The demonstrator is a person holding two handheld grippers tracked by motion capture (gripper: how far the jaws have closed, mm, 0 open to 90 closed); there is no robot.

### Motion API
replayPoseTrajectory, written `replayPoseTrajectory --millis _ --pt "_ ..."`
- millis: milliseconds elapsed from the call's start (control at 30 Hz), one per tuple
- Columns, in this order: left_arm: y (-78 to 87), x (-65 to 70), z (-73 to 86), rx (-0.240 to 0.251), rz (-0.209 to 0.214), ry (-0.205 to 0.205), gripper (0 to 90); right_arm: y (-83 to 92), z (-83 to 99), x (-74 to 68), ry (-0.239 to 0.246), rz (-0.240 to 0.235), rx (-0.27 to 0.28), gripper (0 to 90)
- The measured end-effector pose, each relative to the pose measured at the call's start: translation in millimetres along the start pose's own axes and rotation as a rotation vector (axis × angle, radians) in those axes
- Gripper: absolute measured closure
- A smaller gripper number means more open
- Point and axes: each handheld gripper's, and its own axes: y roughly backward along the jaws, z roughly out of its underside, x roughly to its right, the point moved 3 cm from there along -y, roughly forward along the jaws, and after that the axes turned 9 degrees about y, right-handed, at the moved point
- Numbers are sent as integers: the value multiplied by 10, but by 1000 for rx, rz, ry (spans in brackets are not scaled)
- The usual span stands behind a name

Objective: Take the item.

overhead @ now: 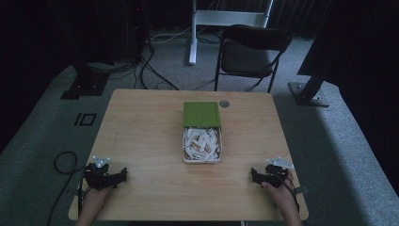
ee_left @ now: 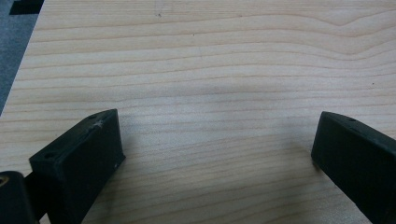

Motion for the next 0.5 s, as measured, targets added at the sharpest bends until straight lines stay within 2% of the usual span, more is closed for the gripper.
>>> replayPoseTrajectory --millis 500 --pt "1 0 -1 -1 0 0 27 6 4 -5 -5 4 0 106"
